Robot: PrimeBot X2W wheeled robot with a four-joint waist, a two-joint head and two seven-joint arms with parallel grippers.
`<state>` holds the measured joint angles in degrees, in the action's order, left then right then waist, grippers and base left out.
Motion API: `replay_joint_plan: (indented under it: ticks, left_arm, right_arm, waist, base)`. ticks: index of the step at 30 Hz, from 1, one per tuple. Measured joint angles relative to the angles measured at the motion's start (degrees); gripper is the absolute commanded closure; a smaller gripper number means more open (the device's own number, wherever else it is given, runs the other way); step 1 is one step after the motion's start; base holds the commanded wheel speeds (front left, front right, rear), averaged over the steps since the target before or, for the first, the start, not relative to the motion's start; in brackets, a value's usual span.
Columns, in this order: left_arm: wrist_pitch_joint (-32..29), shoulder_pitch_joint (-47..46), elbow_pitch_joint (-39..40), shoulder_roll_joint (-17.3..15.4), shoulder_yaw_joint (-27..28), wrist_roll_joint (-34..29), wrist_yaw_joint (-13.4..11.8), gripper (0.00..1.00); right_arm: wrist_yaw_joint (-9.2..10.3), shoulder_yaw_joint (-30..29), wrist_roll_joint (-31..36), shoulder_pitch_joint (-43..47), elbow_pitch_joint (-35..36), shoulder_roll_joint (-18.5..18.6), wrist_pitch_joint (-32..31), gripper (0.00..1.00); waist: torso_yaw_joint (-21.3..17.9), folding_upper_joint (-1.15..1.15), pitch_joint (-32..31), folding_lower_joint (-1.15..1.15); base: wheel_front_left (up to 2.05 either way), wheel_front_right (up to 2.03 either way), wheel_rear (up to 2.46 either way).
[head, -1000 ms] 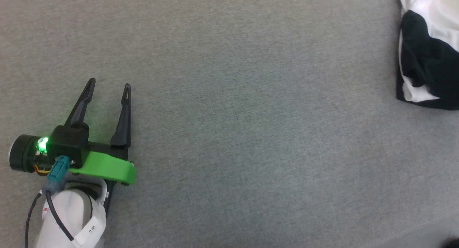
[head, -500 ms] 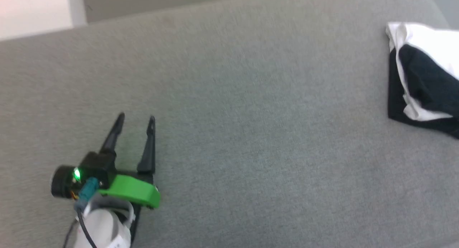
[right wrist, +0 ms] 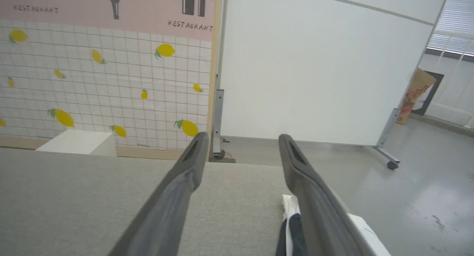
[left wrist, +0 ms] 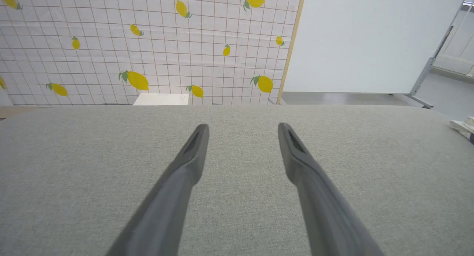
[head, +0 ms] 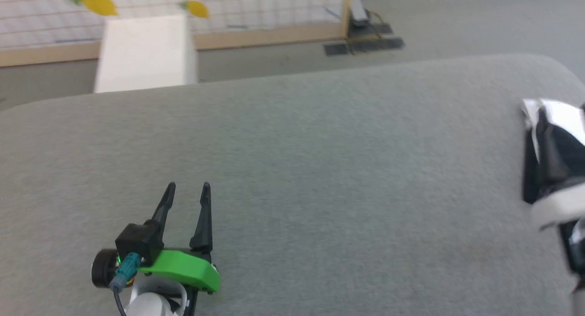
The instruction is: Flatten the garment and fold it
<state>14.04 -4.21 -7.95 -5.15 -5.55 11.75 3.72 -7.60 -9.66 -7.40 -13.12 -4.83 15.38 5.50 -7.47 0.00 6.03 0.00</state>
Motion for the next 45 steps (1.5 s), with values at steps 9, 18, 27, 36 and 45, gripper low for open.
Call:
replay_joint_plan:
  ticks: [9,18,27,36,45]
  left_arm:
    - [0.4,0.1,-1.8,0.5,-0.6,0.4,0.0,0.0]
    - [0.5,0.6,-2.9,1.2,-1.4,0.6,0.3,0.0]
    - [0.5,1.3,-3.8,1.6,-1.5,1.2,0.3,0.0]
    - [0.4,1.3,-4.1,1.6,-1.5,1.4,0.3,1.0]
    - [-0.4,1.3,-3.6,1.6,-1.2,0.9,0.3,1.0]
  right_arm:
    - [0.01,2.8,-0.8,11.5,9.0,-9.3,0.6,0.0]
    - [0.02,5.5,1.1,17.0,7.5,-11.6,2.2,0.0]
    - [0.02,5.9,1.3,19.0,6.1,-12.3,2.9,0.0]
    - [0.01,6.0,1.1,19.0,5.8,-12.3,2.8,1.0]
    - [0.01,6.1,1.3,19.0,5.8,-12.3,2.5,1.0]
  waist:
    - [6.3,0.0,-4.2,0.0]
    - [9.4,0.0,-6.7,0.0]
    - [10.1,0.0,-7.1,0.0]
    - [10.0,0.0,-6.9,0.0]
    - [9.8,0.0,-6.8,0.0]
  base:
    - [0.0,0.0,0.0]
    - [0.0,0.0,0.0]
    - [0.0,0.0,0.0]
    - [0.0,0.0,0.0]
    - [0.0,0.0,0.0]
